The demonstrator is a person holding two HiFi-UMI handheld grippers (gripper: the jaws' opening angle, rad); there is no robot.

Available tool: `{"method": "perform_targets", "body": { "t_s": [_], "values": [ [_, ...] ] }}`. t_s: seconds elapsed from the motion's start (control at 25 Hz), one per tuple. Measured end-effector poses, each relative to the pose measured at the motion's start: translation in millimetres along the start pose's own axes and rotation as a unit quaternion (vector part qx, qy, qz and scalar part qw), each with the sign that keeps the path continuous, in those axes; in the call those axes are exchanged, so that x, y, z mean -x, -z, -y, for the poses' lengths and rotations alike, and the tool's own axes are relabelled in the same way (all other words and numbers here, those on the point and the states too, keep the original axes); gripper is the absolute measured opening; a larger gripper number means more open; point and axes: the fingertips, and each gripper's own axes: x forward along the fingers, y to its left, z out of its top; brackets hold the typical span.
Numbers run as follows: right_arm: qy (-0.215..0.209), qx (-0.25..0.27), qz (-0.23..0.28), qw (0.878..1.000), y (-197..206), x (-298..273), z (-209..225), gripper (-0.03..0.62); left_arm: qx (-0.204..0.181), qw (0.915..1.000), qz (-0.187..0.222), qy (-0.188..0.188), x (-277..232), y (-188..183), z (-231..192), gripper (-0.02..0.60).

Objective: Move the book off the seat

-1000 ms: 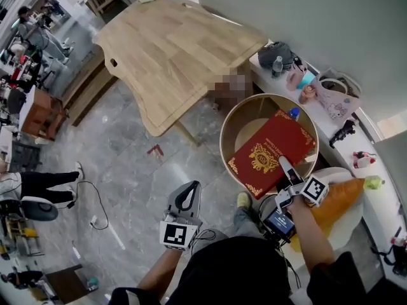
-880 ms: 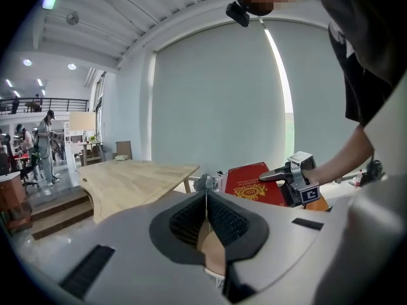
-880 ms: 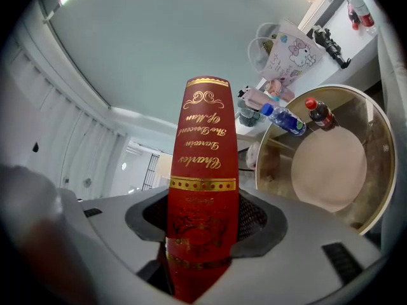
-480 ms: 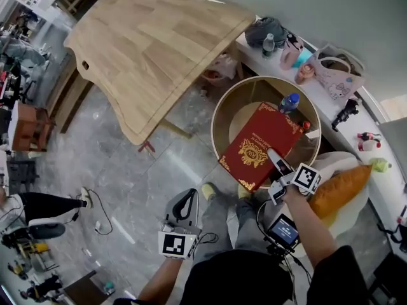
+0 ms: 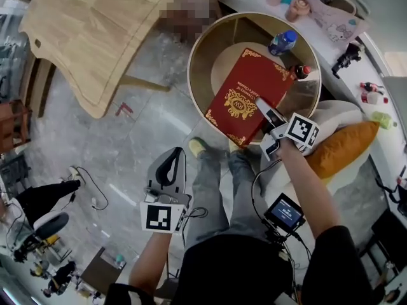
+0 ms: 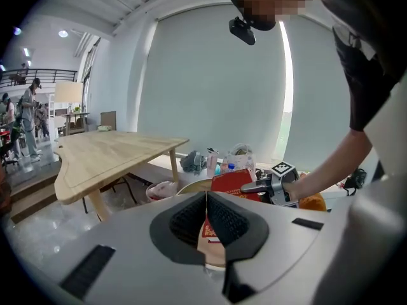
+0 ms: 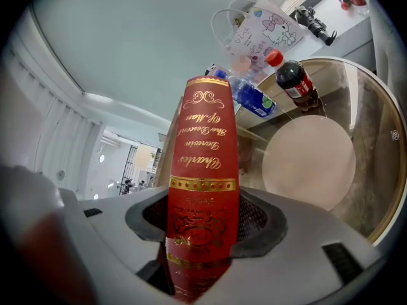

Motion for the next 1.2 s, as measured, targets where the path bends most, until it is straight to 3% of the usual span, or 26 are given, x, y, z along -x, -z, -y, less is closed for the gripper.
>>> {"method": "perform_targets", "body": {
  "t_s": [0.36, 0.72, 0.88, 1.0, 1.12, 1.2],
  "values": [
    [0.025, 0.005, -0.007, 1.000, 18, -23, 68, 0.247, 0.006, 0.9997, -0.015, 0.017, -22, 39, 11, 0.015],
    [0.047, -0.036, -0.003, 0.998, 32, -33, 124, 0.252, 0.003, 0.9990, -0.031, 0.030, -34, 68, 24, 0.014],
    [0.105, 0.000, -0.020, 0.994, 34, -32, 140, 0.285, 0.013, 0.9990, -0.027, 0.033, -34, 60, 33, 0.014],
    [0.184, 0.033, -0.037, 0.982, 33, -24, 159, 0.328, 0.012, 0.9987, -0.032, 0.037, -32, 60, 37, 0.015],
    [0.281, 0.108, -0.072, 0.951, 31, -11, 181, 0.332, 0.013, 0.9987, -0.032, 0.038, -29, 59, 38, 0.015],
    [0.298, 0.148, -0.088, 0.939, 29, -7, 183, 0.332, 0.011, 0.9986, -0.033, 0.039, -28, 59, 38, 0.014]
  ]
}}
